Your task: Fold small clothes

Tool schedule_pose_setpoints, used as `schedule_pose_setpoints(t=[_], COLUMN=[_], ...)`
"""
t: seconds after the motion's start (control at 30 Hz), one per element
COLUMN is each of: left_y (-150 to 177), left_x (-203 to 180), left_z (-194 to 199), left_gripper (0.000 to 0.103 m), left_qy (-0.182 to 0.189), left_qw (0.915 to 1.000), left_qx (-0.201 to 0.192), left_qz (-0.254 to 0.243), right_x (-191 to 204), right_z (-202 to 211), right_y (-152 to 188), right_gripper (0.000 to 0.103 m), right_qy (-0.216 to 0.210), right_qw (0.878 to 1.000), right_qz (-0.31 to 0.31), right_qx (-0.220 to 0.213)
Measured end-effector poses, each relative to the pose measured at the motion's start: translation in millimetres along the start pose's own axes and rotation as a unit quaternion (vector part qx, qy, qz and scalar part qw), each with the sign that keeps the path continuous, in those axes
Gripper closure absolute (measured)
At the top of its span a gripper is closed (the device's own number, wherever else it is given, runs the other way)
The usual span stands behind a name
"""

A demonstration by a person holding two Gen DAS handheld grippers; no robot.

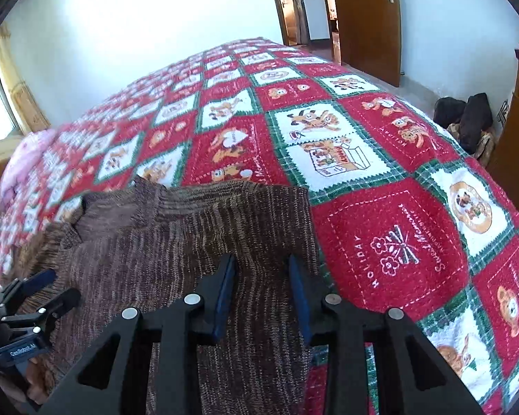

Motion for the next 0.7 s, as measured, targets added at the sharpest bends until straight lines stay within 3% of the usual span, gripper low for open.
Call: schedule_pose_setpoints(t=[0.1,0.2,0.33,0.43,0.5,0.6,0.63,0.7], left_y=[2.9,11.5,34.1,57.5,75.3,98.1,105.7,113.8], left_x=[13.2,35.1,72.3,104.9,135.2,193.2,215.6,241.5], left_z=[12.9,37.3,66.6,86.4,101.9,122.8,129.5,136.3], left_gripper=[0.013,0.013,0.013,0.013,0.013,0.013,0.013,0.013], left_qy=[0.021,0.055,0.068,0.025,0.002,-0.012,-0.021,-0.040], left_qw=[0.9996,0.9966,0.9897,0.9857,0.9792,0.9584,0.9476,0.9354], left_qx=[-0.011,-0.035,-0.061,-0.082,-0.098,-0.120,-0.129,-0.143], left_qz=[0.016,0.051,0.110,0.145,0.178,0.259,0.291,0.321], right_x=[-24.4,-26.4,15.3,62.9,87.0,114.8,120.3,130.3], right_z=[48.4,81.7,88.4,69.9,56.1,30.6,26.7,24.6], right_y=[10.5,20.1,47.0,74.5,90.4,106.4,109.0,114.7], right_gripper=[0.068,0.068,0.068,0.068,0.068,0.068,0.068,0.065], right_qy=[-0.025,-0.015,-0.027,-0.041,-0.047,-0.037,-0.029,-0.016], right_qw=[0.996,0.994,0.999,0.998,0.996,0.993,0.992,0.989], right_qz=[-0.078,-0.081,-0.017,0.049,0.077,0.109,0.119,0.143], right_qx=[-0.047,-0.070,-0.034,0.001,0.015,0.033,0.034,0.024])
Point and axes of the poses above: each gripper's, at about its wrist camera, not at the fingertips, and z roughly against the way its jaws point, x to its left, y to its underside, the point moved 1 cm from there along -z, roughly the way its jaws point, and after that the axes turned 7 degrees about x, right-handed, at the moved point
